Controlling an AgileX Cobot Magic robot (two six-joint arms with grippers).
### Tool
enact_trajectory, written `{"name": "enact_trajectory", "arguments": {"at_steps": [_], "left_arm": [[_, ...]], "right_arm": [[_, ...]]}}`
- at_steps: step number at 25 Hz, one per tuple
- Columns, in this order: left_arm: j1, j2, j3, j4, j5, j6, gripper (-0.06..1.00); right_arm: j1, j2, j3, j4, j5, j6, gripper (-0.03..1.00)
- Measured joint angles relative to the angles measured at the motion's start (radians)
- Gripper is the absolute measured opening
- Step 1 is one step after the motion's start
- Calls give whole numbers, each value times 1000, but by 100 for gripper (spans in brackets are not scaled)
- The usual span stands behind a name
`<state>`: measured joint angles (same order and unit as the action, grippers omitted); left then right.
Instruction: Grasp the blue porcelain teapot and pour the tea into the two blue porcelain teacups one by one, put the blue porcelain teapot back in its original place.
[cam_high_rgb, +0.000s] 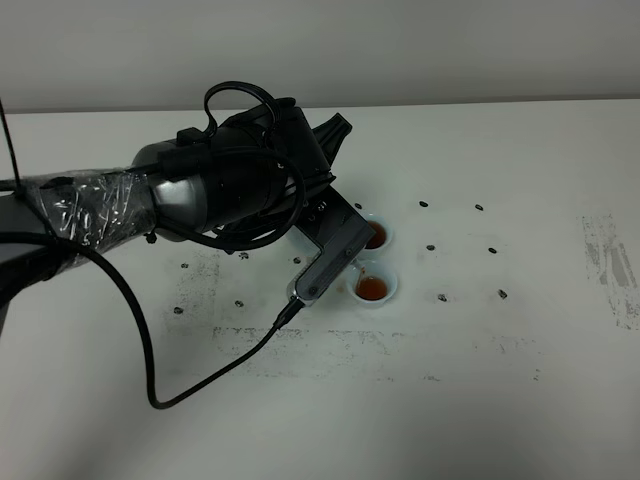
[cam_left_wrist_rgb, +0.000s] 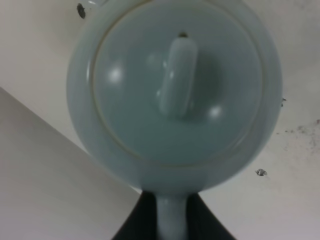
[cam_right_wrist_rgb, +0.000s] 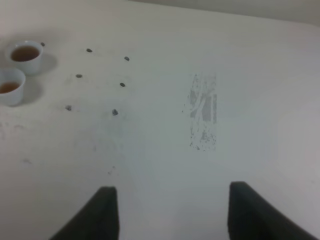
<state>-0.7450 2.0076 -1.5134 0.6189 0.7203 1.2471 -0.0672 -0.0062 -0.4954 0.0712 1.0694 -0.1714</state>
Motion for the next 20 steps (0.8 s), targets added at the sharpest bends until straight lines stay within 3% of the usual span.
{"name": "enact_trajectory", "arguments": {"at_steps": [20], "left_arm": [[0,0,0,1,-25,71,4]], "right_arm": [[0,0,0,0,0,0,51]]}}
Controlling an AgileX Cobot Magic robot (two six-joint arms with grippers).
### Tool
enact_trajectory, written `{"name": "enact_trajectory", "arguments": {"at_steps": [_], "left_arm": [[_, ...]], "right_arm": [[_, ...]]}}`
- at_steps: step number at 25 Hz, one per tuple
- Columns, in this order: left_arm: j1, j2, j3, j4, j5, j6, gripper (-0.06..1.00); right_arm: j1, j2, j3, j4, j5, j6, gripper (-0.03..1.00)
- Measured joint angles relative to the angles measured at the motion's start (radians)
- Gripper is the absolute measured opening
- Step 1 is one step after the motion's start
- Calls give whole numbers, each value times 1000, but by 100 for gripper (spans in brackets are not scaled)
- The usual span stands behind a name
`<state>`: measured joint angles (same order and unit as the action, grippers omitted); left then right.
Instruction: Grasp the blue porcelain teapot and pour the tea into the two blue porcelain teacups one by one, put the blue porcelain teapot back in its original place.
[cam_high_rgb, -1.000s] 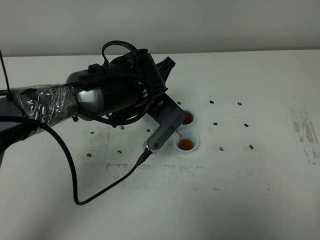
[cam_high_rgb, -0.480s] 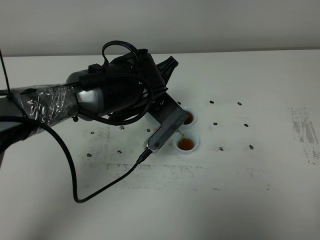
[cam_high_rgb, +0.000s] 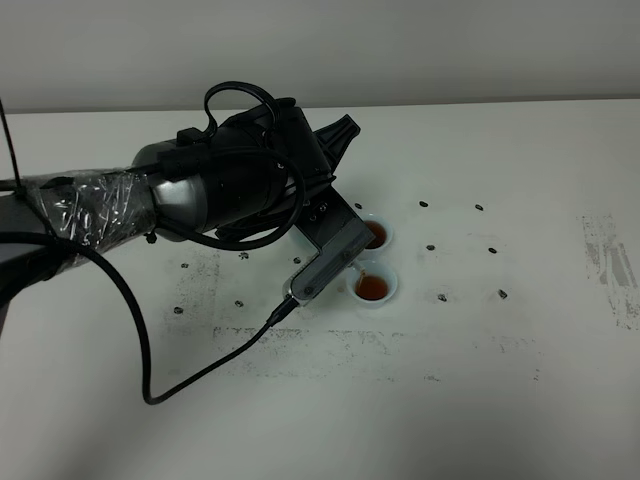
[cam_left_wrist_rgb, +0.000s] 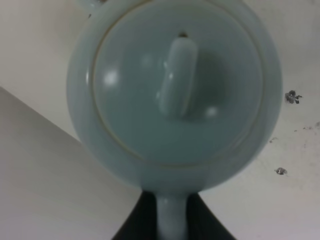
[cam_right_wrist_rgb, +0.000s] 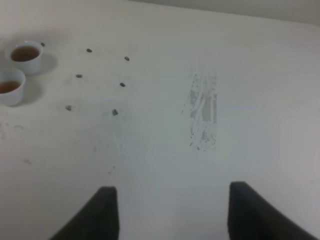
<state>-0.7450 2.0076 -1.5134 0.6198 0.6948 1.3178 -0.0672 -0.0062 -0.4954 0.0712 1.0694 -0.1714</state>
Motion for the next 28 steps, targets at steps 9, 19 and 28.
{"name": "enact_trajectory", "arguments": {"at_steps": [9,19,28], "left_arm": [[0,0,0,0,-8,21,4],[0,0,0,1,-12,56,4],[0,0,0,1,-18,75,4]], "right_arm": [[0,0,0,0,0,0,51],[0,0,0,0,0,0,51],[0,0,0,0,0,0,51]]}}
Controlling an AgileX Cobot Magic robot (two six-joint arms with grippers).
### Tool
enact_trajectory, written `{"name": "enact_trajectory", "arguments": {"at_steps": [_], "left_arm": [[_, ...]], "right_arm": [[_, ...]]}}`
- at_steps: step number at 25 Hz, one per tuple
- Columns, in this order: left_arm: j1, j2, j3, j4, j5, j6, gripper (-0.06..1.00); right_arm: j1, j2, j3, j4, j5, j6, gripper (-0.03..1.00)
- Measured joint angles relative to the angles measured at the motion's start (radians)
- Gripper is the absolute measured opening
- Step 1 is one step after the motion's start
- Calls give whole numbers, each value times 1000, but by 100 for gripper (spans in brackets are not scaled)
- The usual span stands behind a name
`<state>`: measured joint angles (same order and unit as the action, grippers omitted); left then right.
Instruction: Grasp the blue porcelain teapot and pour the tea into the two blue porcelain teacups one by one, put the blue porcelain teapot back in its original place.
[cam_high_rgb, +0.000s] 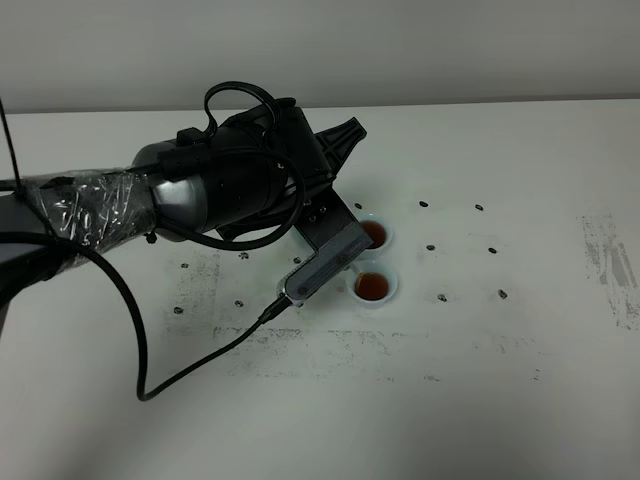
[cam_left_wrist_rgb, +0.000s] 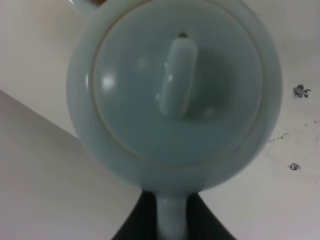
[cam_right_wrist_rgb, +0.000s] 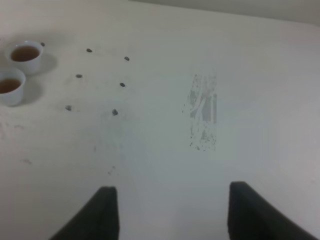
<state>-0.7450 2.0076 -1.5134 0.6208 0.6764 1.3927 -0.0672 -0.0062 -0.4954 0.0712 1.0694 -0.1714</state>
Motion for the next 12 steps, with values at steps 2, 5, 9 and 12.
{"name": "enact_trajectory", "arguments": {"at_steps": [2,5,9,12], "left_arm": [[0,0,0,0,-1,3,4],[0,0,0,0,-2,5,4],[0,0,0,0,-5,6,4],[0,0,0,0,-5,6,4]], "right_arm": [[0,0,0,0,0,0,51],[0,0,0,0,0,0,51],[0,0,0,0,0,0,51],[0,0,0,0,0,0,51]]}}
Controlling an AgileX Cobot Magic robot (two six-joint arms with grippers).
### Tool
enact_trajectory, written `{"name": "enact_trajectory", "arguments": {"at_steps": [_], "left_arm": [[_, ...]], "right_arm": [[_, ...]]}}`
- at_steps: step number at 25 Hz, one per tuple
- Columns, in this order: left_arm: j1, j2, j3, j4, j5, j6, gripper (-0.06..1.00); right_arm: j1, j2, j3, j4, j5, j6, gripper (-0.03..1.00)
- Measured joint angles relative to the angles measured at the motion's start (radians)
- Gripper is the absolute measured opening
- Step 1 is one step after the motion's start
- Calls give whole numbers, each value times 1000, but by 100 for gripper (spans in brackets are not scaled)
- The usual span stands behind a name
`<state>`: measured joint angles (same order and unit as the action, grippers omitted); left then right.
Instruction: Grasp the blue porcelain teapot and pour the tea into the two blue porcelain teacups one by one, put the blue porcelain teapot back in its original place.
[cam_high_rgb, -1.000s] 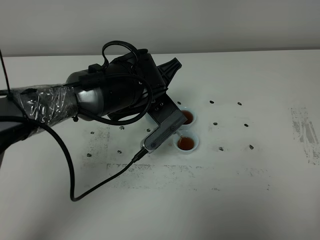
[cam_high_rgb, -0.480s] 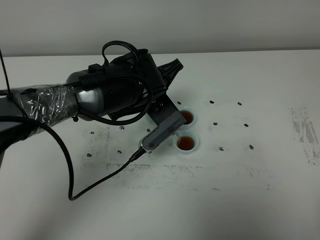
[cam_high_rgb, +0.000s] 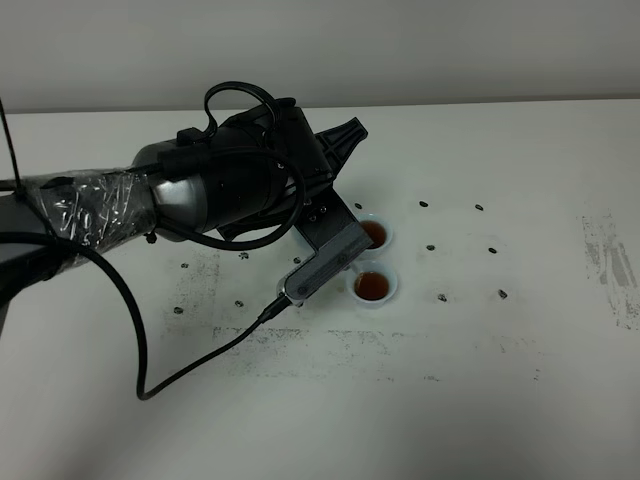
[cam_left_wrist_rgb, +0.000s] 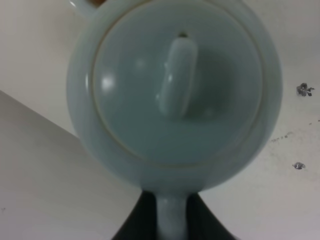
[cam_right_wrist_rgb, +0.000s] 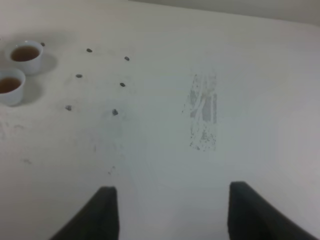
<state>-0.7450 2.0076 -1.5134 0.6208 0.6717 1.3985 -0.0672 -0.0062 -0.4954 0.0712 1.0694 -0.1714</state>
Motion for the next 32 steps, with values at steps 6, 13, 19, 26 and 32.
{"name": "enact_trajectory", "arguments": {"at_steps": [6,13,19,26,32], "left_arm": [[0,0,0,0,-2,0,4],[0,0,0,1,-2,0,4],[0,0,0,2,-2,0,4],[0,0,0,3,-2,22,4],[0,0,0,3,-2,26,4]], "right_arm": [[0,0,0,0,0,0,51],[0,0,0,0,0,0,51],[0,0,0,0,0,0,51],[0,0,0,0,0,0,51],[0,0,0,0,0,0,51]]}}
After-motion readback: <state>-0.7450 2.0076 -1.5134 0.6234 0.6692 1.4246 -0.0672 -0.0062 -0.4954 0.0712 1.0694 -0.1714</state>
